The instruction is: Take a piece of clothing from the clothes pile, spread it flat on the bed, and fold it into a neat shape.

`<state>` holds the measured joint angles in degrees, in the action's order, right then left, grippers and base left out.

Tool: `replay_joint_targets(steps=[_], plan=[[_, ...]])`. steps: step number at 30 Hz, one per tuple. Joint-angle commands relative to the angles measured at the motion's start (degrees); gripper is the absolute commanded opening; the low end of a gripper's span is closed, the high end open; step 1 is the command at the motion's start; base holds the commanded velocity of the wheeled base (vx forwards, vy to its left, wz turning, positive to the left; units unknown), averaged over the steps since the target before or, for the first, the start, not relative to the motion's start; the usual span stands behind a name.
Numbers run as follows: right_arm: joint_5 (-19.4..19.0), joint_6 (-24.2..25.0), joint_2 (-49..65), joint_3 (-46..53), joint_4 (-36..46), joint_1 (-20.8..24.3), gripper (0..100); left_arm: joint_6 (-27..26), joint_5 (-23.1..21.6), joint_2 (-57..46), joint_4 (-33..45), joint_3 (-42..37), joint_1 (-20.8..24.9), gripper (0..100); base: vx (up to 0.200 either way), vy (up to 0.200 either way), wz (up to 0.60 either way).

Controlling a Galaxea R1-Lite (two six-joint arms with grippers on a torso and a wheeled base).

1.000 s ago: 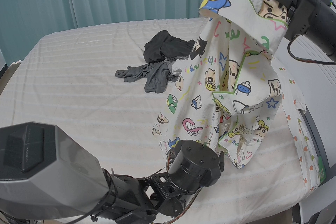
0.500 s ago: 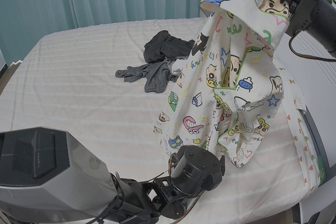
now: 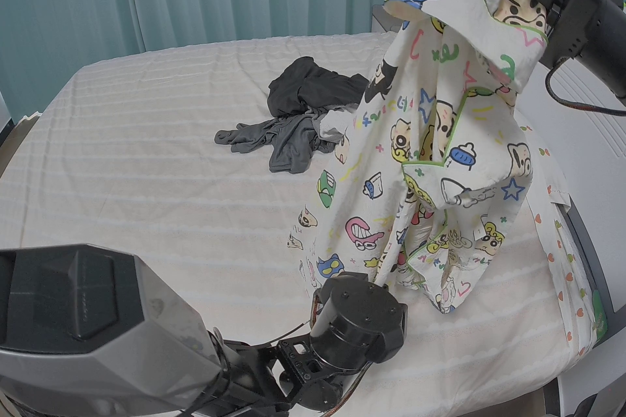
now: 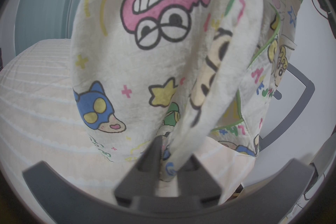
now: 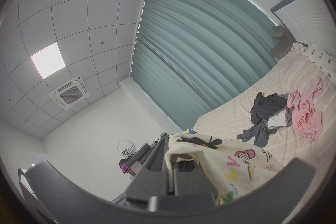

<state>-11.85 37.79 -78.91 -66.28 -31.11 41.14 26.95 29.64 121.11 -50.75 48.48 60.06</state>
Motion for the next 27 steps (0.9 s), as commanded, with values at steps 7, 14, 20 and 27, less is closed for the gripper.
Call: replay_joint_targets(steps=[7, 14, 20, 27], plan=[[-0.19, 0.09, 2.09, 1.5, 0.0, -5.72, 0, -0.15, -0.81, -4.57, -1.81, -4.54, -0.03, 0, 0.0, 0.0, 0.0], [-0.63, 0.35, 6.05, 8.01, 0.0, -13.55, 0, -0.15, -4.15, -19.42, -1.28, -11.74, -1.97, 0, 0.0, 0.0, 0.0], [-0.54, 0.27, 10.27, 14.6, 0.0, -17.85, 0, -4.37, -5.47, -31.11, 1.62, -13.06, -8.03, 0, 0.0, 0.0, 0.0], [-0.54, 0.0, 14.31, 18.73, 0.0, -21.9, 0, -12.72, -8.45, -42.01, 6.19, -7.79, -17.96, 0, 0.0, 0.0, 0.0]])
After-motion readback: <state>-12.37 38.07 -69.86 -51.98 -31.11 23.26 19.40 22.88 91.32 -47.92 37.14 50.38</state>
